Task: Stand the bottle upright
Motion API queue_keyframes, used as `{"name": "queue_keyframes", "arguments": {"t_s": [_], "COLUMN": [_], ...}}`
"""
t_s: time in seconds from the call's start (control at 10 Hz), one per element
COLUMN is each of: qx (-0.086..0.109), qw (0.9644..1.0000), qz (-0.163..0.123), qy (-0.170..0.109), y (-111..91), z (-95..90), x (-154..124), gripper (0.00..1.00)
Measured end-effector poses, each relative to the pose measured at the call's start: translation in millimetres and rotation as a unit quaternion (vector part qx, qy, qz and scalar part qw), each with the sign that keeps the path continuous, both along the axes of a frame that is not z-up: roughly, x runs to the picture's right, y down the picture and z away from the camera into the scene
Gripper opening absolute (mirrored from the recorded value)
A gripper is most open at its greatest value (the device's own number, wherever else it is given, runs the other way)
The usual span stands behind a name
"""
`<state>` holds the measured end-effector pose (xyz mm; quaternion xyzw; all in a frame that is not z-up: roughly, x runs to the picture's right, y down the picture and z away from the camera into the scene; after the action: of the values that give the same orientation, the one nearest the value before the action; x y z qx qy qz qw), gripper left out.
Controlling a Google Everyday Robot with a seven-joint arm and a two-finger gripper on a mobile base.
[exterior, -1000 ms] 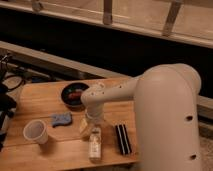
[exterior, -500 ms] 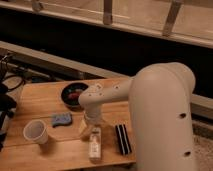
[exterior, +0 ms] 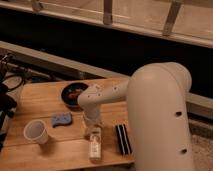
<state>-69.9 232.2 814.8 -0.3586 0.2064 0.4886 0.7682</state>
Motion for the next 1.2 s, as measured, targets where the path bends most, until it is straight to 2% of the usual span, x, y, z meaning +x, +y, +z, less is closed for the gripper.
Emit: {"name": "queue_keyframes", "arguments": {"t_s": [0.3, 0.5, 1.2], "qx": [0.002, 0.004, 0.013], "qw": [0.9995, 0.9992, 0.9994], "qz": [0.030, 0.039, 0.031], "qy": [0.006, 0.006, 0.001], "y": [-12.7, -19.5, -38.7], "z": [0.5, 0.4, -3.7], "x": [16.6, 19.5, 7.5], "gripper": [0.63, 0.63, 0.63]}}
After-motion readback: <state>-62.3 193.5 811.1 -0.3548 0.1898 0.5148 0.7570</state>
